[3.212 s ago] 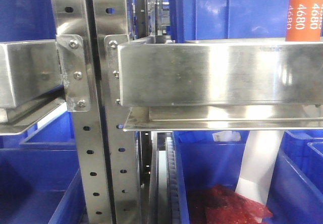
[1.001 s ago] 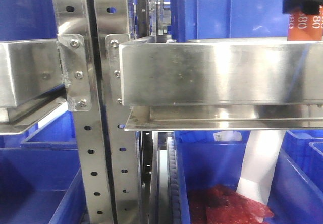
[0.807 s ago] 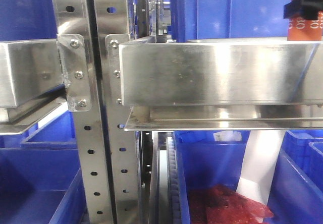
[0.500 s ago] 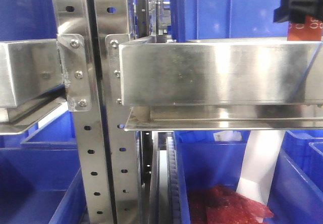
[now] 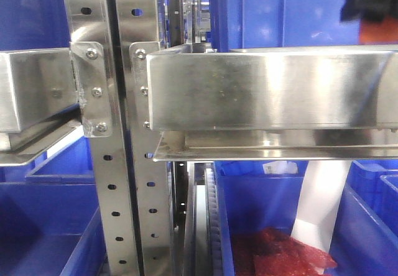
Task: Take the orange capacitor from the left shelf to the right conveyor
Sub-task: 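Close the right gripper around the orange capacitor, then lift the capacitor with the right gripper and withdraw from the shelf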
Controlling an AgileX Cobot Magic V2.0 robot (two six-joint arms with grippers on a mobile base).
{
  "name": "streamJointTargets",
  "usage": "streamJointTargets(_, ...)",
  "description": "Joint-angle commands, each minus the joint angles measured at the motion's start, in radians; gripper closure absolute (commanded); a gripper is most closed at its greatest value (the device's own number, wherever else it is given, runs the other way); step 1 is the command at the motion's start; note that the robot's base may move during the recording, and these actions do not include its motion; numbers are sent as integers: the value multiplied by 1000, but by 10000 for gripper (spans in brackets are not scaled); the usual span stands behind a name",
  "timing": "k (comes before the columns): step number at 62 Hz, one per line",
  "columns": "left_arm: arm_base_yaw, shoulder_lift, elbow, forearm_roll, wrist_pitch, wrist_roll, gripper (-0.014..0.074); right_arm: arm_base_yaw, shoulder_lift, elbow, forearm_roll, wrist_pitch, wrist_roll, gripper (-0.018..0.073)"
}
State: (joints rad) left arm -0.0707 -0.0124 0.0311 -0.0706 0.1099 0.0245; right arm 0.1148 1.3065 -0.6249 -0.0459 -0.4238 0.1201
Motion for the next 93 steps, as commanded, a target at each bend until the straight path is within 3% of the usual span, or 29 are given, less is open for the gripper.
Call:
streamJointTargets(1,0,-12,-4,-3,-79,0,723,-7,-141,-35,-22,15,0,403)
streamJointTargets(23,0,-12,-4,-3,-79,0,723,3,-585,-29,-31,494,-1,403)
streamJointTargets(39,0,-12,-4,-3,-79,0,723,3,-897,55,-31,726,-8,403)
streamJointTargets(62,0,-12,-4,-3,-79,0,723,3,-1236,114,-31,845,-8,403)
streamJointTargets(93,0,-12,-4,-3,-79,0,723,2,-1285,114,-31,845,-8,403)
